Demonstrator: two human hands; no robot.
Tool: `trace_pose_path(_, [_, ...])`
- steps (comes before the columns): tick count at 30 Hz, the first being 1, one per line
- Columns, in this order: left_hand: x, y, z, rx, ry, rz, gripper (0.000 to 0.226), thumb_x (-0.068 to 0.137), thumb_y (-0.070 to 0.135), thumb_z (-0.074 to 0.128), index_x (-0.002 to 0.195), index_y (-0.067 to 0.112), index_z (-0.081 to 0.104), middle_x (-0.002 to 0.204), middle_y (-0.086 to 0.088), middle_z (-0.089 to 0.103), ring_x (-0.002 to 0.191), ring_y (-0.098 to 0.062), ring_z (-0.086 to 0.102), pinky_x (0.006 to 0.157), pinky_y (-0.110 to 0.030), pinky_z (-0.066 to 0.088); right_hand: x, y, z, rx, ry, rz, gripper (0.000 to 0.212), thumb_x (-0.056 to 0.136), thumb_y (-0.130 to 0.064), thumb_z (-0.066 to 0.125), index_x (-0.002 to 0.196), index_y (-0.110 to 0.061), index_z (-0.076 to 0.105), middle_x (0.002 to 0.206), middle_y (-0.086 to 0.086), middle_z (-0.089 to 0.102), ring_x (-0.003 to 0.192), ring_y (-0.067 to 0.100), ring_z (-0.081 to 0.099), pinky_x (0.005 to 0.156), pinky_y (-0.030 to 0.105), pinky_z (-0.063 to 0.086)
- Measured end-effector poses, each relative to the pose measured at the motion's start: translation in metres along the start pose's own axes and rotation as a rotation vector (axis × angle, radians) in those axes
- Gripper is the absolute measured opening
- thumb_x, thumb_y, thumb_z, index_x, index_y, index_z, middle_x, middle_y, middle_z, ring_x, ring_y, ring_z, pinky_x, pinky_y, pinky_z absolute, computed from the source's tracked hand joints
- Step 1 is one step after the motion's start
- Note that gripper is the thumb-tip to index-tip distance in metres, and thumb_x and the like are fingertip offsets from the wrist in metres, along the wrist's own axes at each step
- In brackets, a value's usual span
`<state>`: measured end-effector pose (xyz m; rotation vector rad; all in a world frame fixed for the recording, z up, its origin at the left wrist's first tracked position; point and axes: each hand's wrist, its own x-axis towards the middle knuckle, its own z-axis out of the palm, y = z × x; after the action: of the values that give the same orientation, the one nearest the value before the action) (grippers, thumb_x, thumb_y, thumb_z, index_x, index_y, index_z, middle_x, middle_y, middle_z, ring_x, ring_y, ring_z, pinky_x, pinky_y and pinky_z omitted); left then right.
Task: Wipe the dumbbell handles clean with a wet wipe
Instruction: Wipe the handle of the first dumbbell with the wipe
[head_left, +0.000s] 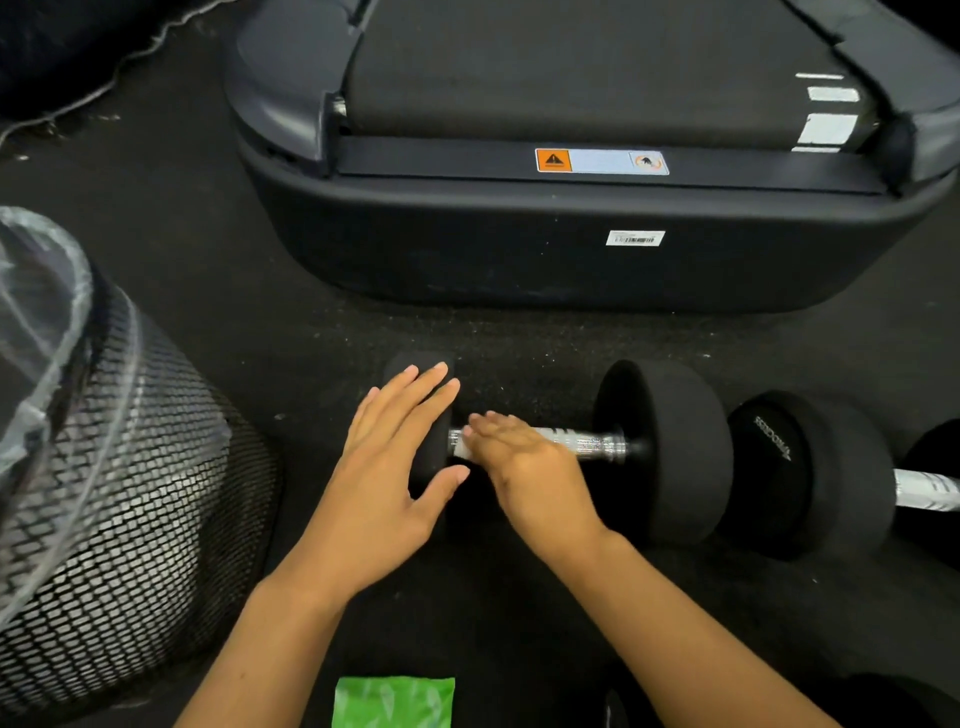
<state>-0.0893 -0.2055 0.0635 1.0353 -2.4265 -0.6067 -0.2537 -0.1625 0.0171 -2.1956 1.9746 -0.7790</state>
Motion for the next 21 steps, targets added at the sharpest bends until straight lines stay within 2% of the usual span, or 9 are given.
trace_pose_path(3, [-0.001,0.001,-0.001,-0.012,-0.018,-0.01,0.071,0.082,0.028,0.068,0.143,0.026,0.031,0.151,0.017,0.02,0.14,0.001,0.006,0.114,-0.022,-0.003,-0.011,0.008,-0.003,-0.021,-0.033,-0.094,0.041,0.071,0.0,0.074,0.11,-0.006,0.067,0.114,0.011,0.066,0.107,0.025,0.062,0.095,0.038,0.044])
trace_pose_path(6, [-0.001,0.001,-0.001,-0.013,-0.006,-0.005,0.071,0.082,0.028,0.068,0.143,0.026,0.031,0.151,0.018,0.02,0.14,0.001,0.006,0.115,-0.023,-0.002,0.003,0.008,-0.006,0.04,-0.055,0.071,0.031,0.08,-0.006,0.064,0.111,-0.009,0.067,0.115,0.008,0.066,0.106,0.025,0.063,0.095,0.037,0.048])
trace_pose_path(8, [0.0,0.001,0.0,-0.008,0.002,-0.01,0.07,0.083,0.029,0.067,0.143,0.026,0.031,0.15,0.018,0.021,0.14,0.001,0.006,0.115,-0.023,-0.002,0.013,-0.003,-0.004,0.036,-0.109,0.104,0.033,0.086,-0.01,0.059,0.119,-0.011,0.062,0.121,0.007,0.063,0.111,0.023,0.059,0.097,0.037,0.046])
trace_pose_path(10, [0.001,0.0,0.0,-0.007,-0.002,-0.008,0.069,0.083,0.034,0.065,0.143,0.026,0.031,0.15,0.018,0.021,0.14,0.001,0.006,0.114,-0.023,-0.002,0.01,-0.005,-0.001,0.0,-0.166,0.044,0.041,0.08,-0.003,0.063,0.12,-0.009,0.061,0.121,0.009,0.063,0.113,0.024,0.058,0.1,0.034,0.04])
trace_pose_path(12, [0.001,0.0,0.0,-0.011,-0.006,-0.006,0.069,0.083,0.035,0.064,0.143,0.027,0.031,0.15,0.019,0.02,0.14,0.001,0.006,0.114,-0.024,-0.001,0.005,0.002,-0.005,0.003,-0.118,-0.004,0.041,0.071,0.001,0.07,0.111,-0.009,0.067,0.113,0.008,0.067,0.107,0.024,0.062,0.096,0.033,0.041])
trace_pose_path(16, [0.0,0.001,0.0,-0.004,0.005,-0.004,0.068,0.082,0.038,0.06,0.143,0.028,0.031,0.15,0.02,0.02,0.14,0.001,0.006,0.114,-0.023,-0.002,0.017,-0.001,-0.006,0.035,-0.144,0.097,0.035,0.087,-0.008,0.057,0.12,-0.016,0.062,0.12,0.005,0.063,0.111,0.023,0.058,0.097,0.037,0.045])
trace_pose_path(18, [0.0,0.0,0.0,-0.005,-0.004,-0.013,0.068,0.083,0.035,0.064,0.143,0.029,0.03,0.15,0.02,0.02,0.14,0.002,0.005,0.114,-0.021,-0.003,0.015,-0.005,-0.004,0.006,-0.164,0.041,0.041,0.081,-0.002,0.061,0.121,-0.011,0.061,0.122,0.008,0.063,0.113,0.025,0.058,0.1,0.034,0.042])
trace_pose_path(20, [0.0,0.0,0.0,-0.005,-0.008,-0.011,0.069,0.083,0.036,0.064,0.143,0.03,0.029,0.15,0.022,0.019,0.14,0.002,0.005,0.114,-0.02,-0.003,0.009,0.002,-0.004,0.049,-0.127,-0.008,0.041,0.074,0.0,0.065,0.113,-0.008,0.066,0.114,0.01,0.066,0.107,0.027,0.062,0.095,0.039,0.047])
trace_pose_path(21, [-0.001,0.0,0.001,-0.007,-0.009,-0.009,0.069,0.082,0.037,0.063,0.143,0.03,0.029,0.15,0.022,0.019,0.14,0.002,0.005,0.114,-0.021,-0.003,0.009,0.006,-0.003,0.066,-0.141,0.017,0.038,0.076,-0.001,0.064,0.113,-0.009,0.066,0.114,0.009,0.067,0.106,0.027,0.063,0.093,0.042,0.05])
